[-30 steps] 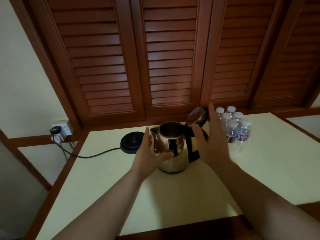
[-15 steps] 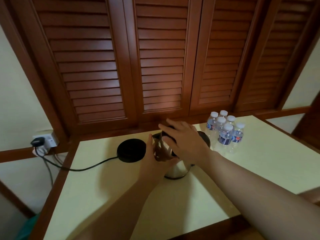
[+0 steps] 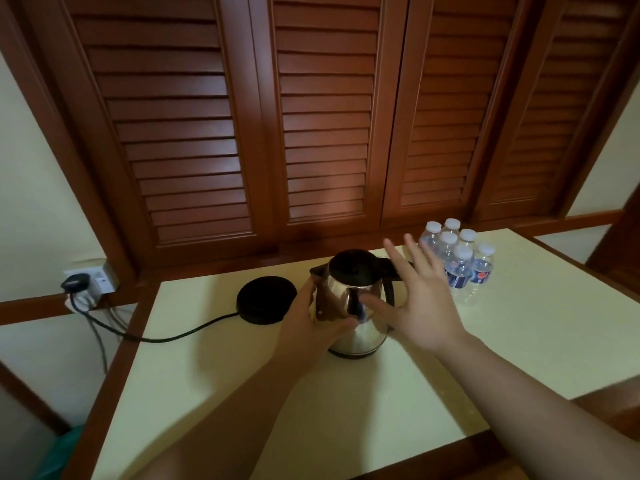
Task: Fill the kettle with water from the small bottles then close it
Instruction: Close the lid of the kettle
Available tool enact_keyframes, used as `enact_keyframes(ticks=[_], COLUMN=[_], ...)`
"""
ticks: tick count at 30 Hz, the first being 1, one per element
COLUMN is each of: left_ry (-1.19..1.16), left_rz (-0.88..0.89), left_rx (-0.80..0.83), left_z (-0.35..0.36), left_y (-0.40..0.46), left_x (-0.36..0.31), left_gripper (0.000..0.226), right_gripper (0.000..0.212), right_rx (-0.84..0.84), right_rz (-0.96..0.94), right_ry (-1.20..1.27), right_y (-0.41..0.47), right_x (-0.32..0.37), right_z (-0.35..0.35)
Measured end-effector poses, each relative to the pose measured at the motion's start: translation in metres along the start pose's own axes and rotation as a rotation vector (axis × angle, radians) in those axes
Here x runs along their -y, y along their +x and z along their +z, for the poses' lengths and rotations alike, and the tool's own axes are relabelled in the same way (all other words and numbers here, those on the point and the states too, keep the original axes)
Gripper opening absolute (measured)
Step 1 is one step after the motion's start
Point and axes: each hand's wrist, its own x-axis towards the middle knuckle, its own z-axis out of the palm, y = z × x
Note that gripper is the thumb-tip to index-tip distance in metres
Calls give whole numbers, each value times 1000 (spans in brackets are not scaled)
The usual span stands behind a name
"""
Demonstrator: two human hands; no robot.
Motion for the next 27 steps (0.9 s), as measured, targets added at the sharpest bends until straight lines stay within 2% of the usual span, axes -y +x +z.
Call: enact_keyframes(ticks=[3,6,10,12,13,15,19,27], left_ry=[9,18,-4,-11,-16,-33,11,79], left_rz=[4,-17,-94,-108,-106,-95,-42,-34], left_rx=[9,49,41,29,22,-4,-63,-173], left_z=[-1,0,4,4,3,-2,-22,-82], left_y=[3,6,9,10,11,14,26,48], left_x=[6,11,17,19,19,16,1,-13], left_gripper=[82,97,127,132,132,122,97,88], right_gripper=[114,102,91,112,124,132,125,135], right_rx=[0,-70,-81,-30,-7,15,15,87], right_rz=[206,272,306,338,355,360,316,203], right_ry=[245,460,594,601,597,588,598,654], right_y=[-16,-24,-23,-20,-16,-6,23,84], right_x=[-18,-23,-26,-30,-32,-33,-22,19], right_z=[8,22,33,36,38,42,50,81])
